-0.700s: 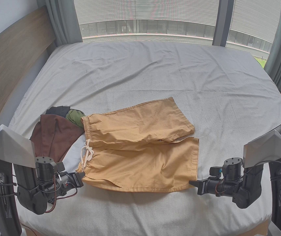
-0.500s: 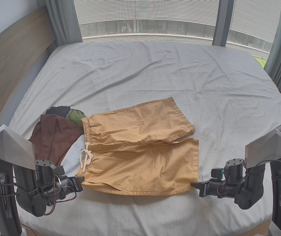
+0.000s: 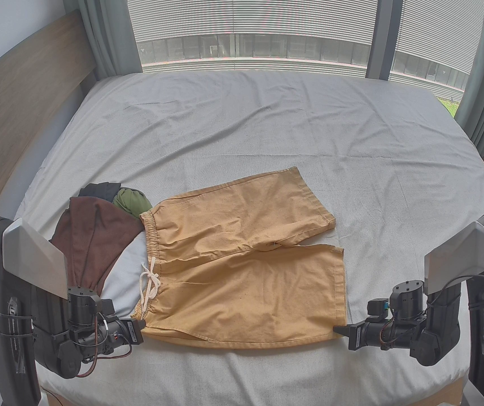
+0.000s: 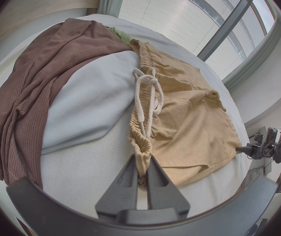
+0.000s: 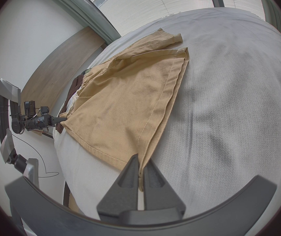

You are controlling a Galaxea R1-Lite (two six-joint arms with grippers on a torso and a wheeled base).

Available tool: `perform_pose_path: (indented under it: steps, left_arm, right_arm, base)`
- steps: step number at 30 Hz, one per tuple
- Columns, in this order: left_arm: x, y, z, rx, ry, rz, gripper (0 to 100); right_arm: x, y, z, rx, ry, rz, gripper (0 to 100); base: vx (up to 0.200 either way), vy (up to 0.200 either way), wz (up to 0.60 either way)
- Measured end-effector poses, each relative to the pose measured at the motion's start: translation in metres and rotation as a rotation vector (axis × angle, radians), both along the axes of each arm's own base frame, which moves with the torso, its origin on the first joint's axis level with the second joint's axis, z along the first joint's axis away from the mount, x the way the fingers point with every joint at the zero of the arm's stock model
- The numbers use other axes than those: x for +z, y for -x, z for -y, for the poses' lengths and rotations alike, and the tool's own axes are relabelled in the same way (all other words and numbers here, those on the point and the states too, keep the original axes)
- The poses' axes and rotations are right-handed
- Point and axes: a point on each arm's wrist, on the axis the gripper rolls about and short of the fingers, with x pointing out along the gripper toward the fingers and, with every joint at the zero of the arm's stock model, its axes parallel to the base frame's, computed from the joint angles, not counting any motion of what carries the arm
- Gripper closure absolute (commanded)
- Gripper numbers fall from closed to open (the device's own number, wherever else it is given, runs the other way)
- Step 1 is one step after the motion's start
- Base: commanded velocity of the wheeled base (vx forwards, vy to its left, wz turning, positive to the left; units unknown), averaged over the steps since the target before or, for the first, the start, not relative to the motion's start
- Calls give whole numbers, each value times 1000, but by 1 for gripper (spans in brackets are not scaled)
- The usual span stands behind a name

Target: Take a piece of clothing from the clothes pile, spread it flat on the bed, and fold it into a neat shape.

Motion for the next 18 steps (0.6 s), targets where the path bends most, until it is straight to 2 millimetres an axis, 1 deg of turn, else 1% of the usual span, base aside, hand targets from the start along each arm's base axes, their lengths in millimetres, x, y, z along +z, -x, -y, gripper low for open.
perform_pose_path:
  steps: [11, 18]
  left_arm:
    - [-3, 3, 0, -11, -17, -15, 100]
    - [-1, 12, 0, -20, -22, -39, 100]
  right_arm:
    - [1, 6, 4, -2, 8, -7, 100]
    - [2, 10, 5, -1, 10, -11, 100]
  base:
    - [0, 0, 0]
    - [0, 0, 0]
